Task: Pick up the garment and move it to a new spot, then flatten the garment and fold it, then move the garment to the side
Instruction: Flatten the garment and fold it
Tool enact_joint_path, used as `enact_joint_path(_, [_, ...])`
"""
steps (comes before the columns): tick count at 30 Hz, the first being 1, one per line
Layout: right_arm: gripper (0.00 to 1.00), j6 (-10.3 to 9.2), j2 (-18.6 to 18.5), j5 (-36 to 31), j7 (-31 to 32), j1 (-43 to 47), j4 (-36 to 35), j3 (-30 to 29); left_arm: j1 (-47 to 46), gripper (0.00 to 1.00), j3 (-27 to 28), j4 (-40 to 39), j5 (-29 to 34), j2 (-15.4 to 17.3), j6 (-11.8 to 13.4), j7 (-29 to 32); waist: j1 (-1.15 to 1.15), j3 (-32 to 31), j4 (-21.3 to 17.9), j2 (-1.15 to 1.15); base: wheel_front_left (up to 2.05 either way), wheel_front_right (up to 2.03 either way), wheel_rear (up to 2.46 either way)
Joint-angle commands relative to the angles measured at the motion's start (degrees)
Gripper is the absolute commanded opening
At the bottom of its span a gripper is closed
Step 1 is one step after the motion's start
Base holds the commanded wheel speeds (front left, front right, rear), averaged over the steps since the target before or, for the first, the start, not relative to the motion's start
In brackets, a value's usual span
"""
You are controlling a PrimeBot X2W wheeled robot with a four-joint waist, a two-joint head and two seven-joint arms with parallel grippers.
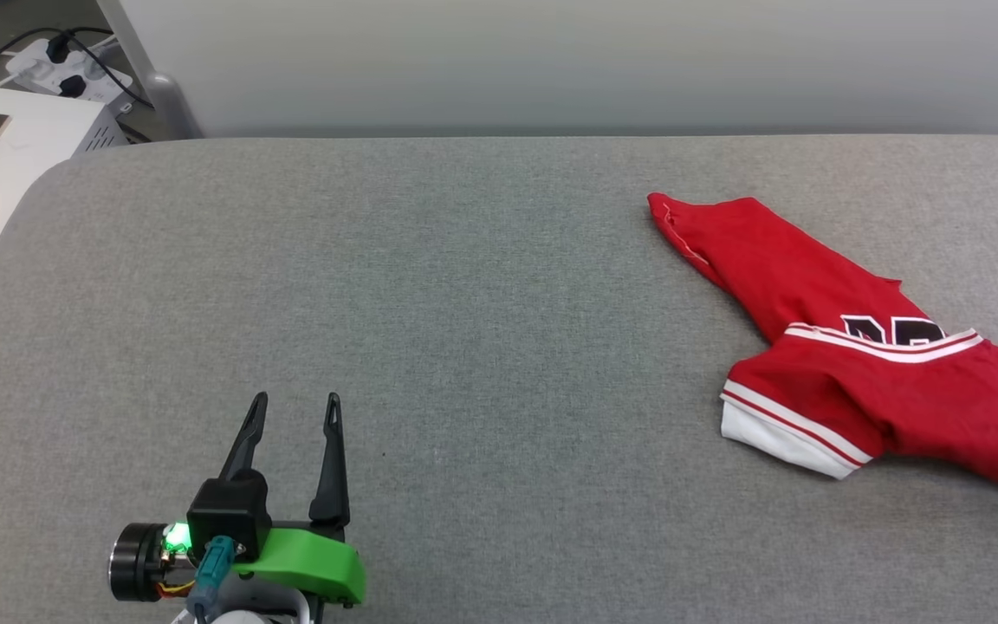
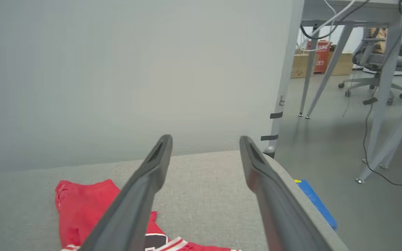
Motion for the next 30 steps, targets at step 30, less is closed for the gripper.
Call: enact_joint_path(30, [1.0,-0.04,-11.8,5.2,54.0,-12.3,-16.4,46.7,-4.5,1.0,-2.2,-2.4,-0.7,-0.2,1.1,-0.3,0.0,9.0,4.1,0.0,0.0,0.0,0.0])
